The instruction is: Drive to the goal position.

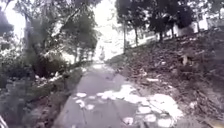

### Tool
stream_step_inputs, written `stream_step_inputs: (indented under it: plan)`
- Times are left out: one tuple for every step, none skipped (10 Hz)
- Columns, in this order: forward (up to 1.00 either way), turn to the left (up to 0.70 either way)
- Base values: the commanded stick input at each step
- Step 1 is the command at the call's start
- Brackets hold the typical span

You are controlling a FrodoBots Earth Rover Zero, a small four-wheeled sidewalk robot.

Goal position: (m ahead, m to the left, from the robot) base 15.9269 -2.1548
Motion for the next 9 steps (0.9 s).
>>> stream_step_inputs:
  plan:
    - [0.5, 0.0]
    - [0.5, 0.0]
    - [0.5, 0.0]
    - [0.5, 0.0]
    - [0.5, 0.0]
    - [0.5, 0.0]
    - [0.5, 0.0]
    - [0.5, 0.09]
    - [0.5, 0.05]
